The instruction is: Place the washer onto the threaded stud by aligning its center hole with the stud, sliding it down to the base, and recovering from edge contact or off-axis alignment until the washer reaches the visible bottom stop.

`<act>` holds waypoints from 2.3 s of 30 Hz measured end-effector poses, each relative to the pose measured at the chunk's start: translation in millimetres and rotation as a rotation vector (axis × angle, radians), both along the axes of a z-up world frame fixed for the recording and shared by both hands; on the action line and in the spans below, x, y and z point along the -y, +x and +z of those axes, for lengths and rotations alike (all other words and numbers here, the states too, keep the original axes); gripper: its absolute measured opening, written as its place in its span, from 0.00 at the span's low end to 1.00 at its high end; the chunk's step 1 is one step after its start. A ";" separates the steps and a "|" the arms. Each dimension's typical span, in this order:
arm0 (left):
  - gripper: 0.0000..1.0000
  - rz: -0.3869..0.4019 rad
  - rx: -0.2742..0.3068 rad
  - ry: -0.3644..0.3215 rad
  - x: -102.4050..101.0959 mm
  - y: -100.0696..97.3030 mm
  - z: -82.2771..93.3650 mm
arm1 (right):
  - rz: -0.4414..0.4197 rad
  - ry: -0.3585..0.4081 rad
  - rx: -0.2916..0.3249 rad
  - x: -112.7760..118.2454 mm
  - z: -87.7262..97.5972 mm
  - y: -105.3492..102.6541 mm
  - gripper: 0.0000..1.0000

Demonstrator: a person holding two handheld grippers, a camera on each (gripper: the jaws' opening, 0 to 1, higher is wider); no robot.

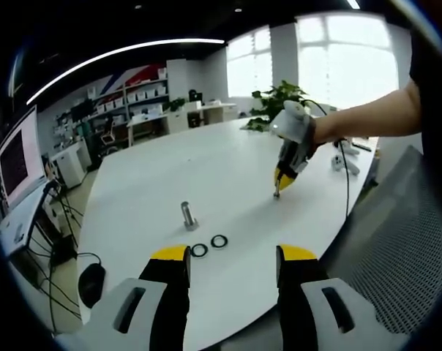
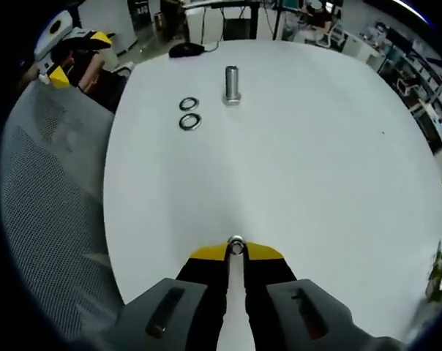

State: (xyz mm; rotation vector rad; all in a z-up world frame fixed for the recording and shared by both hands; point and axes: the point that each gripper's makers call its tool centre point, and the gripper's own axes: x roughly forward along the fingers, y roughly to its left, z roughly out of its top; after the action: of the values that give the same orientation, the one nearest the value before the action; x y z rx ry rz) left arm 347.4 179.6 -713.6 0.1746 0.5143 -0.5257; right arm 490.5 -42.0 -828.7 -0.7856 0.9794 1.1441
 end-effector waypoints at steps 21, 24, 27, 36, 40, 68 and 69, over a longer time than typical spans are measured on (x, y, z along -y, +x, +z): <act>0.45 -0.001 -0.012 0.003 0.0 -1.6 -2.6 | -0.103 0.028 -0.018 9.8 5.2 1.0 0.21; 0.45 0.000 -0.017 0.003 -0.3 -2.2 -3.7 | -0.142 0.073 0.004 10.4 19.5 1.7 0.25; 0.45 0.007 -0.024 0.005 -1.3 -2.6 -5.5 | -0.202 0.179 0.058 8.0 44.2 4.3 0.30; 0.45 0.008 -0.050 0.024 -2.0 -5.5 -10.4 | -0.424 0.470 0.112 26.8 109.4 -16.8 0.32; 0.44 0.000 -0.061 0.040 -1.1 -8.0 -12.6 | -0.543 0.570 0.094 54.9 125.3 -38.1 0.31; 0.42 -0.059 -0.043 0.076 12.1 -19.0 -9.1 | -0.785 0.640 0.183 81.9 126.5 -173.3 0.27; 0.41 -0.060 -0.042 0.077 12.1 -19.1 -8.8 | -0.782 0.645 0.184 76.1 126.8 -174.0 0.27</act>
State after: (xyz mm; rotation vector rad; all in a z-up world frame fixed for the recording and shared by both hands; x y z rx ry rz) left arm 328.3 167.5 -722.4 0.2533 0.5719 -0.5693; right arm 316.6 -118.1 -701.9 0.0389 0.6037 0.6113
